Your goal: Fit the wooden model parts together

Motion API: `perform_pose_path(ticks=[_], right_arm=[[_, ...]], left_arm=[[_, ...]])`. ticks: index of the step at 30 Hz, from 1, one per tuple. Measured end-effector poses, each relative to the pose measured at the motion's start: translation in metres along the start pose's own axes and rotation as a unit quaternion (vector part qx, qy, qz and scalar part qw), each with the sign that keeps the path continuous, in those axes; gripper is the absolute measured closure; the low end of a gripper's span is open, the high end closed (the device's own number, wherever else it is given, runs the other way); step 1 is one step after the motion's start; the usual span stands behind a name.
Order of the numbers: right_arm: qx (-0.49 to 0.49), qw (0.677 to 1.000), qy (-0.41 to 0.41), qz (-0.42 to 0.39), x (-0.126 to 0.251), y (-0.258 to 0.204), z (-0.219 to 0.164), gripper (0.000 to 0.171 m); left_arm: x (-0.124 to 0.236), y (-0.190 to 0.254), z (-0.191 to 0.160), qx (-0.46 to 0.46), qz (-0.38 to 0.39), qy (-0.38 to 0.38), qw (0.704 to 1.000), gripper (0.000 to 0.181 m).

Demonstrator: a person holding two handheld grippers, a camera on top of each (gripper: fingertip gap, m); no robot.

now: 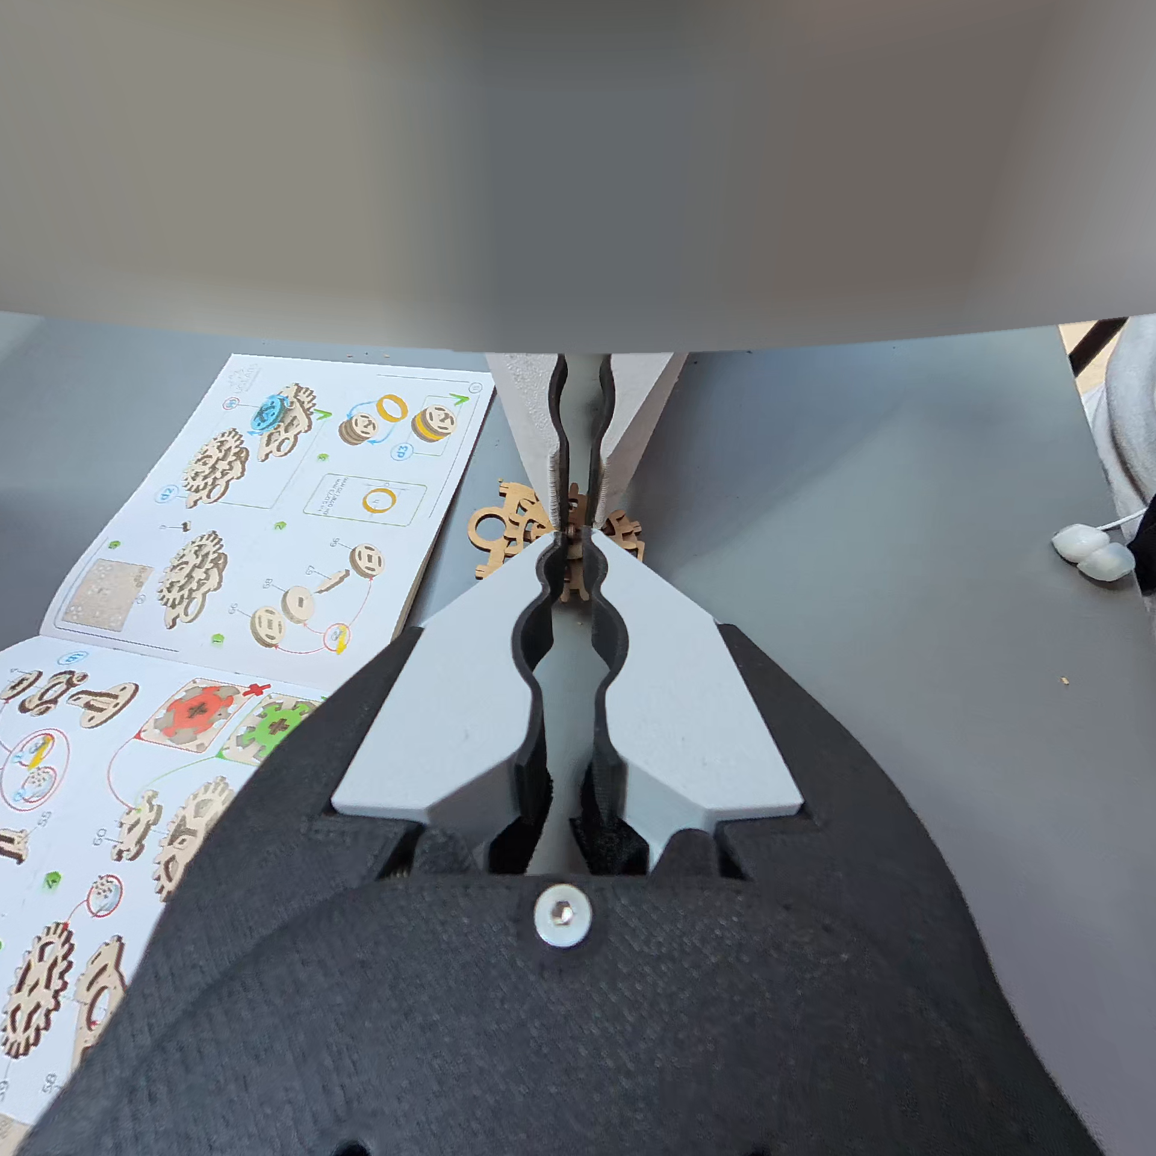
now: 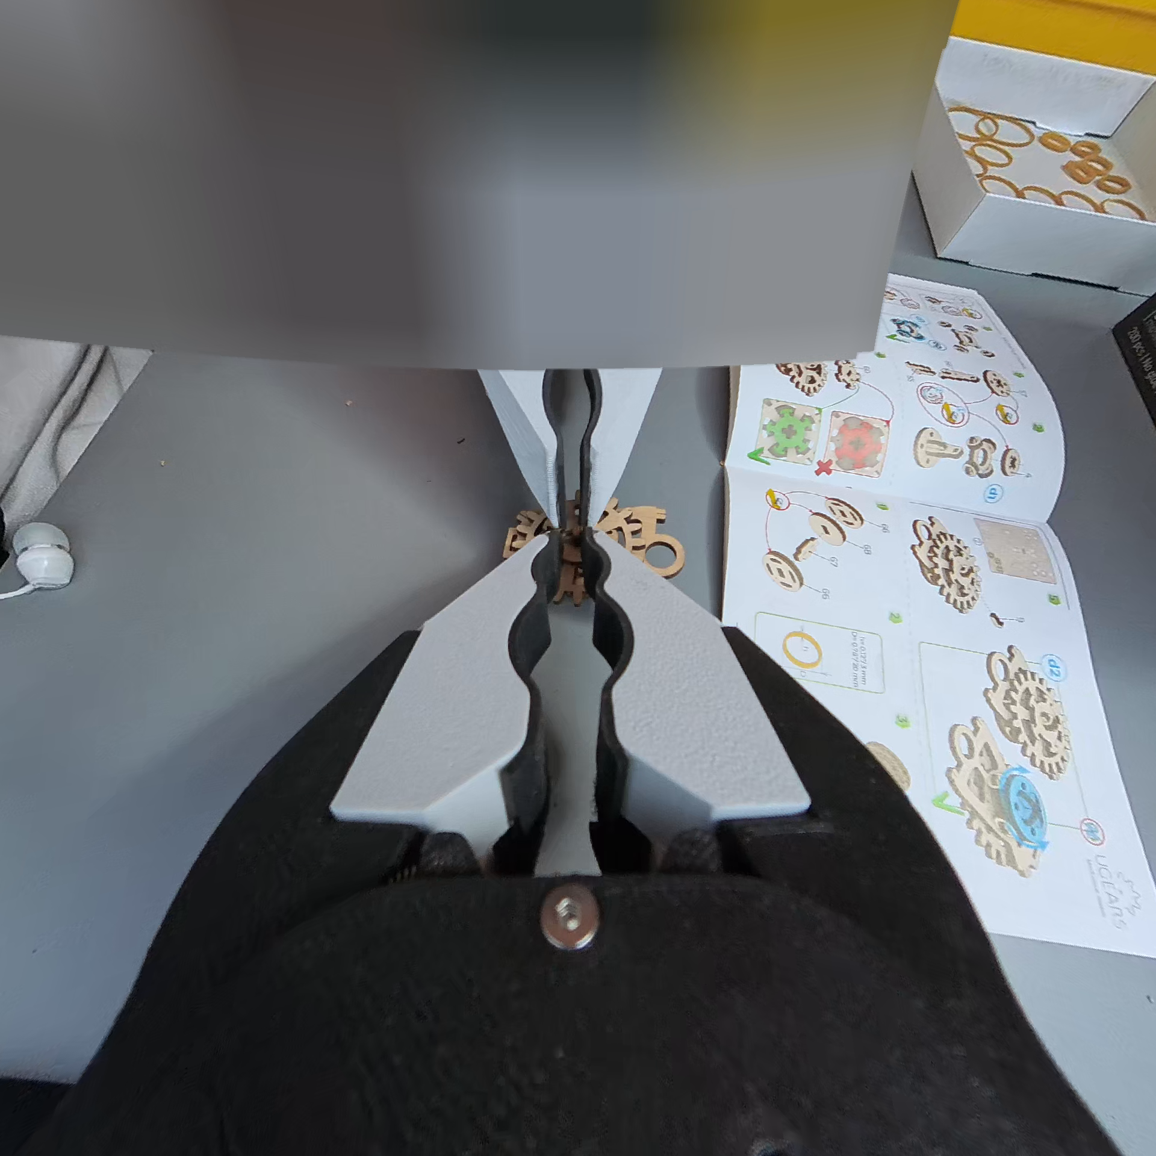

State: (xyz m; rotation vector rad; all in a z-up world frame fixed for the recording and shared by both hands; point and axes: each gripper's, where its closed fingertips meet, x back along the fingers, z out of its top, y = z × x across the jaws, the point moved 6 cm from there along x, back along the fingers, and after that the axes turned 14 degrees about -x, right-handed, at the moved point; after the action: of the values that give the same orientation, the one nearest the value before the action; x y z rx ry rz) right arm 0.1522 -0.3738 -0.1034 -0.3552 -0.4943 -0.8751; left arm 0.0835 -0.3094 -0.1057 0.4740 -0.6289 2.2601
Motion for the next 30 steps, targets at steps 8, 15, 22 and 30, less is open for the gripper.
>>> perform_pose_path(ticks=[8, 15, 22, 30], right_arm=[[-0.004, 1.000, 0.005, -0.002, -0.0002, 0.0010, 0.0002, 0.165], [-0.002, 1.000, 0.003, -0.004, 0.0000, 0.0006, -0.0001, 0.165], [0.004, 1.000, -0.007, -0.005, 0.0002, 0.0000, 0.0006, 0.166], [0.013, 1.000, -0.014, -0.018, 0.0000, -0.0023, 0.0012, 0.166]], left_arm=[[-0.0001, -0.0002, -0.0001, -0.002, 0.001, 0.000, 1.000, 0.177], [-0.0005, 0.0004, 0.0002, -0.008, 0.006, -0.002, 1.000, 0.177], [-0.0013, 0.0027, 0.0006, -0.028, 0.020, -0.007, 0.999, 0.178], [-0.0013, 0.0050, 0.0008, -0.041, 0.031, -0.011, 0.999, 0.179]])
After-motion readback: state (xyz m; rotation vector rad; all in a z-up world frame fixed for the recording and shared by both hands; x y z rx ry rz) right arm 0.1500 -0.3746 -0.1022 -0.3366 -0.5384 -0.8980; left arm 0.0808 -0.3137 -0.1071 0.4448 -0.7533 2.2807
